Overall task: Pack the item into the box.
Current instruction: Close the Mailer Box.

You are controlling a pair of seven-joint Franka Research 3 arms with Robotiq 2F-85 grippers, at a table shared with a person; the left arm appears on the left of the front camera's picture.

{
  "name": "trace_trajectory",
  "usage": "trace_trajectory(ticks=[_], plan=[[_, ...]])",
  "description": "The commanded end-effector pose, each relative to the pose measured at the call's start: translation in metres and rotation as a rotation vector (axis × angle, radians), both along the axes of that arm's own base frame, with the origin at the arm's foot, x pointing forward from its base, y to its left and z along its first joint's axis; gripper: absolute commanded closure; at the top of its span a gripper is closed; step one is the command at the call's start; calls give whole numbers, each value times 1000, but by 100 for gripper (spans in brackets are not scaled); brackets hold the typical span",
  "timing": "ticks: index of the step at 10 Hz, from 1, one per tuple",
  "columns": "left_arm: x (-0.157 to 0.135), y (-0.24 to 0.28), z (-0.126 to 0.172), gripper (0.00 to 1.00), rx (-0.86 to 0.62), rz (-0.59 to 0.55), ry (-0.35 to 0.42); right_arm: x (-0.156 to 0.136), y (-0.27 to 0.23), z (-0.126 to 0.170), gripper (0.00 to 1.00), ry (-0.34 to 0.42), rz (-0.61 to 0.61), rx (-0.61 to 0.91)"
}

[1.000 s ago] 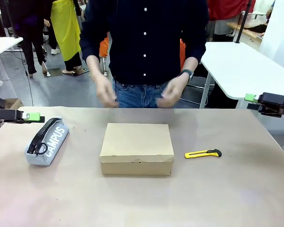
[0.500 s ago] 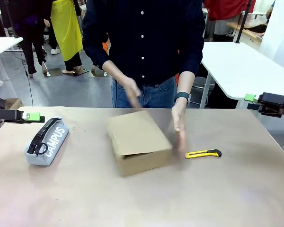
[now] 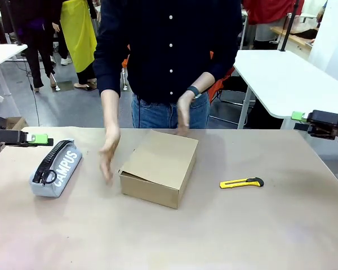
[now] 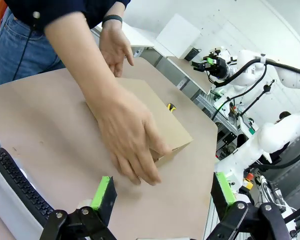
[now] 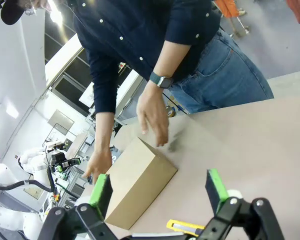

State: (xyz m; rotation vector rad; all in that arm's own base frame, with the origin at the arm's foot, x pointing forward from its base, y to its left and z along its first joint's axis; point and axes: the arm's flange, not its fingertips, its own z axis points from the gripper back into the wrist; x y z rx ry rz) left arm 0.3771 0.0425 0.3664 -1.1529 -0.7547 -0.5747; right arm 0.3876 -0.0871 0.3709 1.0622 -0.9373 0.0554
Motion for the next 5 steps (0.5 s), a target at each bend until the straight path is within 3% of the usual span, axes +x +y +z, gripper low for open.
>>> trace_trajectory(ticks=[1, 5], plan=[[-1, -1, 2, 0, 9, 1, -5, -1, 0, 3, 0, -1, -2, -10], [-1, -1, 2, 0, 9, 1, -5, -1, 0, 3, 0, -1, -2, -10]])
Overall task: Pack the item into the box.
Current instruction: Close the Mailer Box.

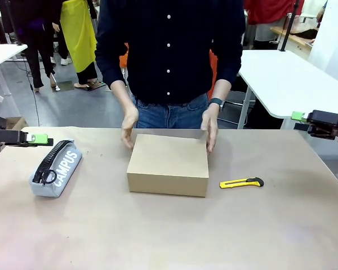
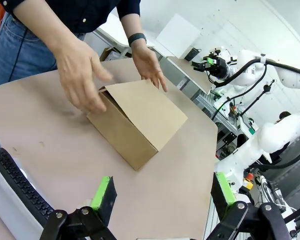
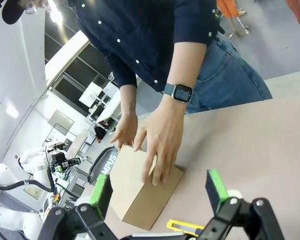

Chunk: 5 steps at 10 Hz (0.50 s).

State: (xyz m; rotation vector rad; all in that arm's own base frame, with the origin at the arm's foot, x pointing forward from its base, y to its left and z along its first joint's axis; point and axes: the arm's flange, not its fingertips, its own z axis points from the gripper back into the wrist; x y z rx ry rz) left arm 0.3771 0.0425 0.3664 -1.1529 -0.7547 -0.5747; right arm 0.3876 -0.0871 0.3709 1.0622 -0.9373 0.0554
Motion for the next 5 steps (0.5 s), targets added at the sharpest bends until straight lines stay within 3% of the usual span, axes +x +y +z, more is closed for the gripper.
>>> trace_trajectory(ticks=[1, 5], plan=[[-1, -1, 2, 0, 9, 1, -5, -1, 0, 3, 0, -1, -2, -10], [-1, -1, 2, 0, 9, 1, -5, -1, 0, 3, 0, -1, -2, -10]])
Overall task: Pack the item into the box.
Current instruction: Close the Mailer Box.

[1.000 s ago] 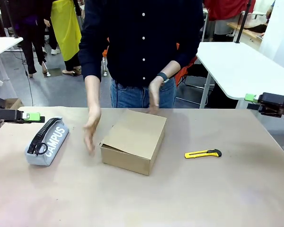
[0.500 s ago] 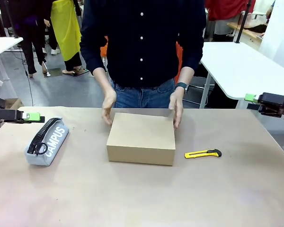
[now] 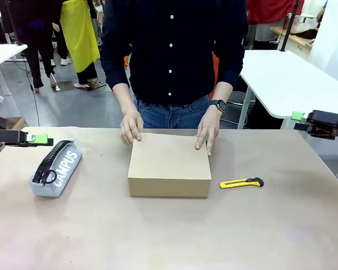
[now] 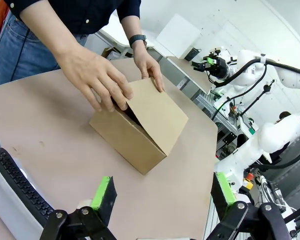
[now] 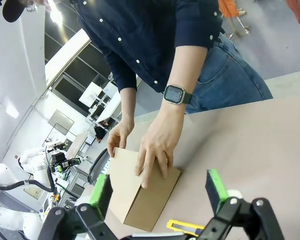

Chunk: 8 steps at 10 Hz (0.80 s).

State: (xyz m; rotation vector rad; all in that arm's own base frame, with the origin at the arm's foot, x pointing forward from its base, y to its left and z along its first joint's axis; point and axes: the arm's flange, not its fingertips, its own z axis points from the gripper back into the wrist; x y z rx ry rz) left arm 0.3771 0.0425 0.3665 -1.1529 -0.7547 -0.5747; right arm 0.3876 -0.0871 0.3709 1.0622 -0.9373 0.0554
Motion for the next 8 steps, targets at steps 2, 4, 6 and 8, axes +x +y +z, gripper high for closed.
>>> trace_trajectory(ticks=[2, 4, 6, 8], plan=[[-1, -1, 2, 0, 9, 1, -5, -1, 0, 3, 0, -1, -2, -10], [-1, -1, 2, 0, 9, 1, -5, -1, 0, 3, 0, -1, -2, -10], [-1, -1, 2, 0, 9, 1, -5, -1, 0, 3, 0, -1, -2, -10], [-1, -1, 2, 0, 9, 1, -5, -1, 0, 3, 0, -1, -2, -10]])
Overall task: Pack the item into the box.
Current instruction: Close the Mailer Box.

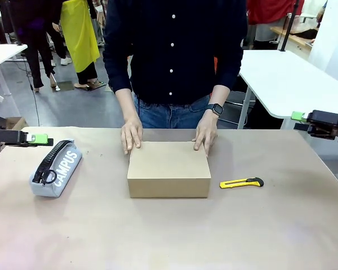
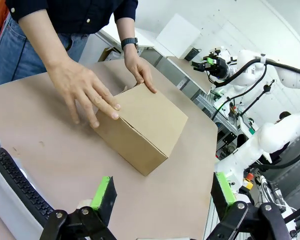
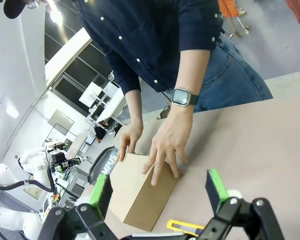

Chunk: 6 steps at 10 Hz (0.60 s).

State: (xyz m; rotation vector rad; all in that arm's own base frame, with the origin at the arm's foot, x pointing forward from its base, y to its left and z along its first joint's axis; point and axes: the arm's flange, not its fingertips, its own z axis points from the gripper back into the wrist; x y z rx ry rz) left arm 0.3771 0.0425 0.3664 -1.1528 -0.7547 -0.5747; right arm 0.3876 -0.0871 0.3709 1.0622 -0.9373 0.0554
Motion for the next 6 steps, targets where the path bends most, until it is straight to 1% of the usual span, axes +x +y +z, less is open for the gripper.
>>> trace_trajectory(ticks=[1, 6], plan=[[-1, -1, 2, 0, 9, 1, -5, -1, 0, 3, 0, -1, -2, -10], [-1, -1, 2, 0, 9, 1, -5, -1, 0, 3, 0, -1, -2, -10]])
